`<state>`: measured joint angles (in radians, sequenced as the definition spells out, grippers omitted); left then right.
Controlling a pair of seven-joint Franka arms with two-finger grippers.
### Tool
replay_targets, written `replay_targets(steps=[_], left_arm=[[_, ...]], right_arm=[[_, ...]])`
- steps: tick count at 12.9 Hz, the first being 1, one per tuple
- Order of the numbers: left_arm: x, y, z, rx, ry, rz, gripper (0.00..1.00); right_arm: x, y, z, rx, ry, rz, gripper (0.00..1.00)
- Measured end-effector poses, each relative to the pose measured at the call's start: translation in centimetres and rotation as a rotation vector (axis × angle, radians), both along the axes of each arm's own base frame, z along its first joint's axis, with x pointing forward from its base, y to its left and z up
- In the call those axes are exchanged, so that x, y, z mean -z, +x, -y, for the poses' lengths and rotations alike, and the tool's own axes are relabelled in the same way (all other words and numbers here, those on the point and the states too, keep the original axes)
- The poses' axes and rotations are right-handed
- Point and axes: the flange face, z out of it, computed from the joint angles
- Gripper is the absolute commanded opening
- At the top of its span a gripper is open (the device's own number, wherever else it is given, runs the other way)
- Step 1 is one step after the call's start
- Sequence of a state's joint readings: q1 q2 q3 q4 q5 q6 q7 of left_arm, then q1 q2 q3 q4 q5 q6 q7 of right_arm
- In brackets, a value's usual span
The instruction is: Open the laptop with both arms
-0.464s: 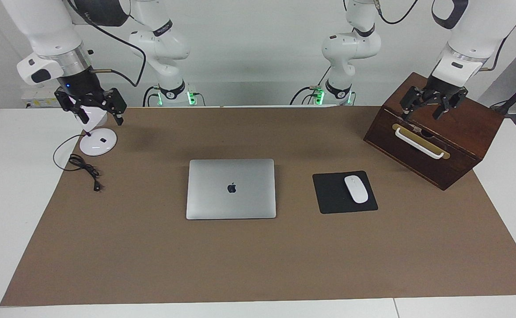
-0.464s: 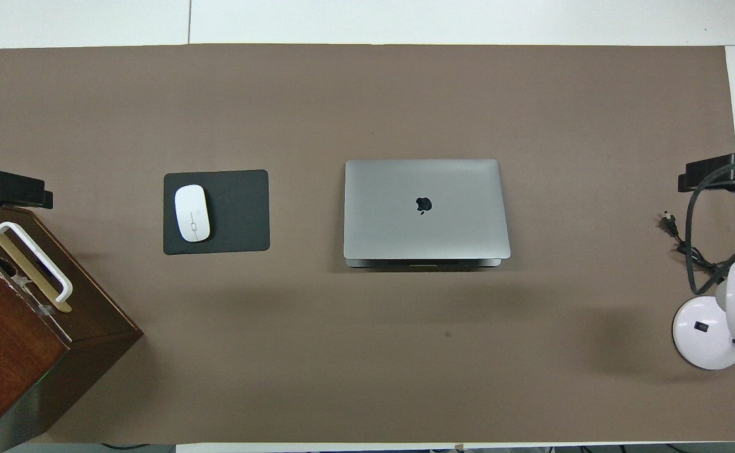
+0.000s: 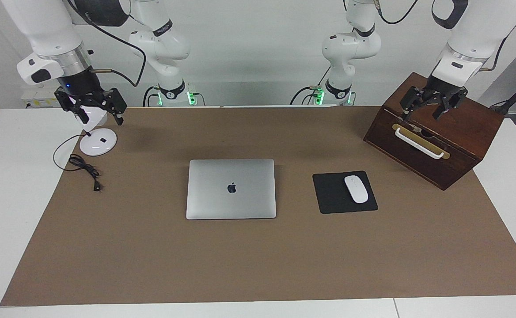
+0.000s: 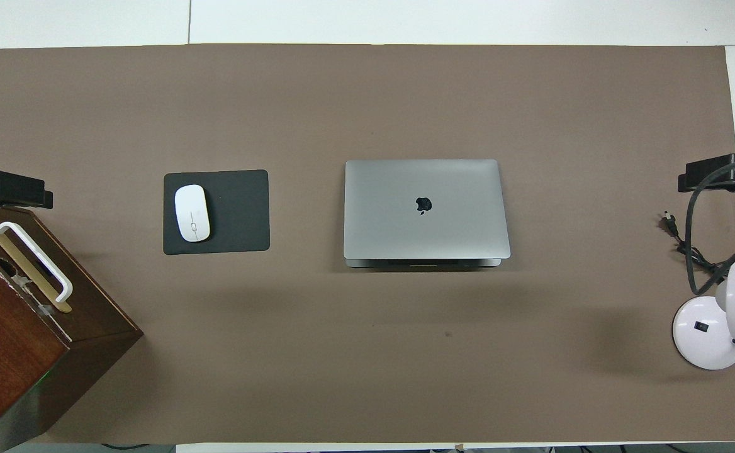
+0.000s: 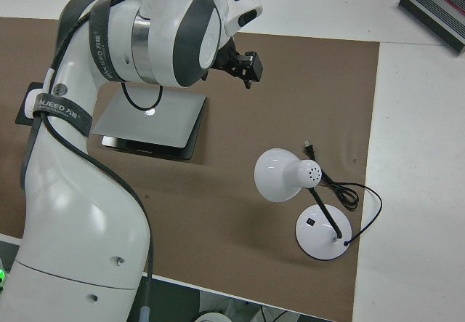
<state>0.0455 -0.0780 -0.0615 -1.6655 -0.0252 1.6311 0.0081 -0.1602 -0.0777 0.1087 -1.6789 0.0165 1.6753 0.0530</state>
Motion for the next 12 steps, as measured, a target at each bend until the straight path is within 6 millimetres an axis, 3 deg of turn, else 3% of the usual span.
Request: replay_targets(steps=[3, 9, 12], left_arm=[[0.1, 0.1, 0.0, -0.001, 0.0, 0.004, 0.04], [0.1, 0.2, 0.0, -0.001, 0.0, 0.018, 0.0], [0.0, 0.4, 0.2, 0.034, 0.002, 0.038, 0.0]], right_arm=[[-0.1, -0.1, 0.0, -0.001, 0.0, 0.002, 1.0], [0.2, 0.0, 0.1, 0.002, -0.001, 0.009, 1.0], [2.0, 0.7, 1.1, 0.015, -0.003, 0.044, 1.0]])
